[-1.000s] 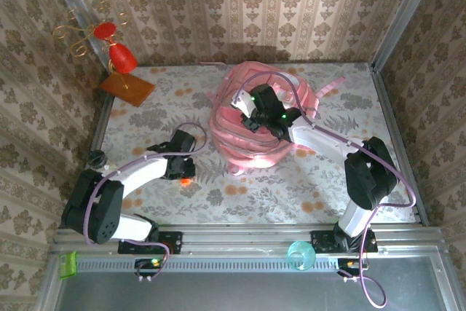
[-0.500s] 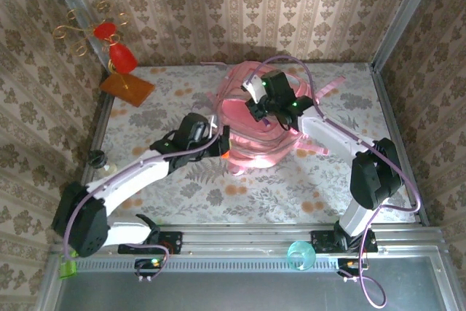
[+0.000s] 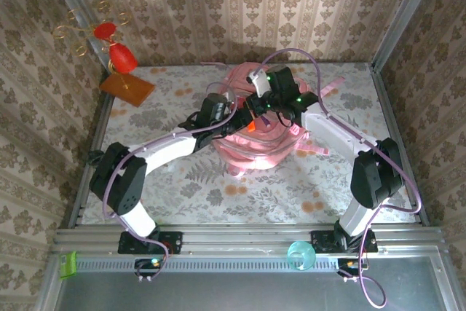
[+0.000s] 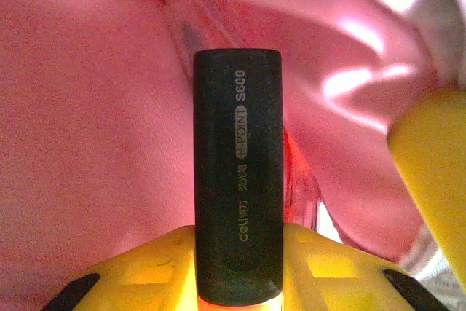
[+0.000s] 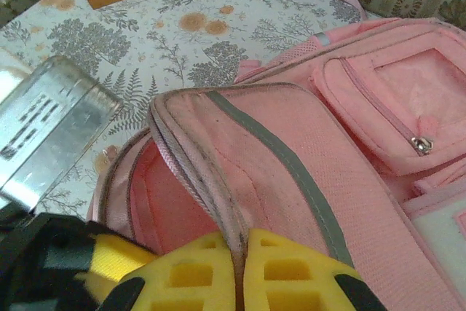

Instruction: Pack the student bag

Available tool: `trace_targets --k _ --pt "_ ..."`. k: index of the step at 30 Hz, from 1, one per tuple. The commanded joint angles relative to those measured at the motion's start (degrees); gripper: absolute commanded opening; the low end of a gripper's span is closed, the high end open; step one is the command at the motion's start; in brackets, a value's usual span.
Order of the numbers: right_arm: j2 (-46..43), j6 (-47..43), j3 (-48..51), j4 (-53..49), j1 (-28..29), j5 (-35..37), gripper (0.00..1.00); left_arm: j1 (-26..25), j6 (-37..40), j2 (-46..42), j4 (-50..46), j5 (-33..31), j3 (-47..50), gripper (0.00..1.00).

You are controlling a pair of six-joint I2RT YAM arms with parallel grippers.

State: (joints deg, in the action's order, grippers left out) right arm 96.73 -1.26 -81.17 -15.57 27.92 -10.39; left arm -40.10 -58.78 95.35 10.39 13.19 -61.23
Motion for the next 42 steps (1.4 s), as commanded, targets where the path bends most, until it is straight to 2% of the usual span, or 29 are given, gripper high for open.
trace_targets --k 1,3,6,8,14,18,21,23,25,28,31,34,37,42 --pt "-1.2 3.8 -3.2 6.6 0.3 -3.4 0.0 0.1 -4.6 1.7 5.4 -5.3 -2.9 0.34" --pt "-1.4 4.0 -3.2 6.5 0.1 -3.3 0.0 0.1 -6.2 2.5 7.2 -6.5 -2.7 0.38" --pt "-1.7 3.8 -3.4 6.1 0.0 -3.2 0.0 0.3 -6.2 3.0 6.9 -6.3 -3.4 0.54" --pt "-1.8 3.8 -3.4 6.1 -0.1 -3.0 0.0 0.3 -5.2 2.6 6.0 -6.3 -3.4 0.58" --pt "-1.1 3.8 -3.6 6.2 -0.5 -2.7 0.0 0.0 -0.6 -3.9 3.2 -5.7 0.8 0.61" --pt "-0.7 2.5 -2.9 5.6 -0.8 -0.8 0.0 0.0 6.0 -12.1 -4.3 -5.3 6.4 0.63" --pt "-0.9 1.8 -1.4 6.3 -1.0 -0.4 0.0 0.7 13.6 -20.5 -15.1 -9.1 11.1 0.65" --pt "-1.0 1.4 -0.5 6.4 -1.2 -0.2 0.0 2.8 19.2 -25.9 -24.8 -13.7 13.7 0.67" --pt "-1.1 1.3 0.1 6.9 -1.4 -0.2 0.0 7.5 23.6 -29.2 -32.4 -16.3 15.7 0.68" --pt "-1.1 1.7 1.1 8.1 -1.6 -0.6 0.0 15.4 29.4 -32.0 -38.0 -20.6 18.5 0.75" --pt "-0.7 2.3 1.5 8.9 -1.8 -1.2 0.0 19.3 35.4 -30.8 -36.3 -23.0 19.9 0.87" --pt "-0.1 2.8 1.4 9.2 -2.1 -1.8 0.0 20.8 40.4 -25.7 -35.0 -25.1 18.2 0.95" --pt "0.0 3.2 1.5 9.3 -2.2 -2.3 0.0 22.0 42.9 -19.0 -34.8 -25.1 15.3 0.99" --pt "0.0 3.3 1.7 9.4 -2.6 -2.6 0.0 23.9 43.7 -9.8 -34.3 -19.6 12.2 1.0"
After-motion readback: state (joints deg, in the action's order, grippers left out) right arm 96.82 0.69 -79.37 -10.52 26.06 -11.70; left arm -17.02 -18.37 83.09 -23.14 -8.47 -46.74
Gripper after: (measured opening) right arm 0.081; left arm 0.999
